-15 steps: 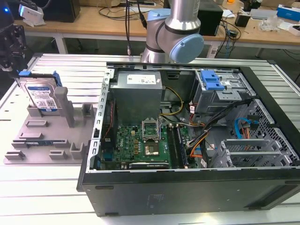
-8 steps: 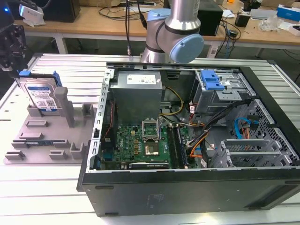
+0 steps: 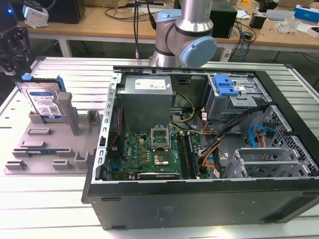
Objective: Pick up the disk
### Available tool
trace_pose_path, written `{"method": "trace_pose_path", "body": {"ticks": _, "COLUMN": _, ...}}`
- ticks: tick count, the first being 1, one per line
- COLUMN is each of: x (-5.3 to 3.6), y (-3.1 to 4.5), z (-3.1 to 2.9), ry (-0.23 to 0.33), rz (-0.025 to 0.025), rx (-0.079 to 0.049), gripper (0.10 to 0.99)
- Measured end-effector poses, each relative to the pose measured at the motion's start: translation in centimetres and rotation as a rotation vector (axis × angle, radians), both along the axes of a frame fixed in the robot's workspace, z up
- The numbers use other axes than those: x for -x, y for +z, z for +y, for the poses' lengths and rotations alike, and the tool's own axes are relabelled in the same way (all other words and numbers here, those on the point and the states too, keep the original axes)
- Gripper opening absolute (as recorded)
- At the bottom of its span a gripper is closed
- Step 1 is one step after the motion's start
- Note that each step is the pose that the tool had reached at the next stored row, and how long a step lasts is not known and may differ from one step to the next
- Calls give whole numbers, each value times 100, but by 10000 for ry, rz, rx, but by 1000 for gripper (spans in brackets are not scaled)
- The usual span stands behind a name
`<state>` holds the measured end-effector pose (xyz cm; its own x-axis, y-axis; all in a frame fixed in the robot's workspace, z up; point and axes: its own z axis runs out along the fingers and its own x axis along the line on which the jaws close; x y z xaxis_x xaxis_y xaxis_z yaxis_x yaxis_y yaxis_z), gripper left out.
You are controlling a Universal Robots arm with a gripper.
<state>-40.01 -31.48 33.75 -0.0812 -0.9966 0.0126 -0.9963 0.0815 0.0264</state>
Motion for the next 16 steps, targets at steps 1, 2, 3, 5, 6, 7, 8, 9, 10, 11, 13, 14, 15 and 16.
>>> {"method": "trace_pose_path", "body": {"ticks": 1, "x": -3, "y": -9, "z": 0, "ry": 9, "rz": 0, "rx": 0, "gripper": 482}}
{"method": "trace_pose_path", "body": {"ticks": 2, "x": -5, "y": -18, "z": 0, "ry": 16, "rz": -2, "rx": 0, "gripper": 482}}
{"method": "trace_pose_path", "body": {"ticks": 3, "x": -7, "y": -28, "z": 0, "ry": 25, "rz": -2, "rx": 2, "gripper": 482}}
{"method": "trace_pose_path", "body": {"ticks": 5, "x": -12, "y": -51, "z": 0, "ry": 50, "rz": -1, "rx": 5, "gripper": 482}}
{"method": "trace_pose_path", "body": {"ticks": 6, "x": -15, "y": -59, "z": 0, "ry": 61, "rz": 0, "rx": 7, "gripper": 482}}
{"method": "trace_pose_path", "body": {"ticks": 7, "x": -19, "y": -69, "z": 0, "ry": 76, "rz": 0, "rx": 12, "gripper": 482}}
{"method": "trace_pose_path", "body": {"ticks": 8, "x": -25, "y": -82, "z": 2, "ry": 103, "rz": -2, "rx": 18, "gripper": 482}}
{"method": "trace_pose_path", "body": {"ticks": 9, "x": -36, "y": -98, "z": 5, "ry": 154, "rz": -3, "rx": 26, "gripper": 482}}
{"method": "trace_pose_path", "body": {"ticks": 10, "x": -37, "y": -109, "z": 9, "ry": 184, "rz": -2, "rx": 32, "gripper": 482}}
{"method": "trace_pose_path", "body": {"ticks": 11, "x": -36, "y": -115, "z": 13, "ry": 202, "rz": 0, "rx": 33, "gripper": 482}}
{"method": "trace_pose_path", "body": {"ticks": 13, "x": -36, "y": -132, "z": 34, "ry": 272, "rz": -4, "rx": 32, "gripper": 482}}
{"method": "trace_pose_path", "body": {"ticks": 14, "x": -36, "y": -142, "z": 47, "ry": 317, "rz": -6, "rx": 32, "gripper": 482}}
{"method": "trace_pose_path", "body": {"ticks": 15, "x": -37, "y": -155, "z": 52, "ry": 364, "rz": -7, "rx": 33, "gripper": 482}}
{"method": "trace_pose_path", "body": {"ticks": 16, "x": -37, "y": -165, "z": 52, "ry": 392, "rz": -5, "rx": 34, "gripper": 482}}
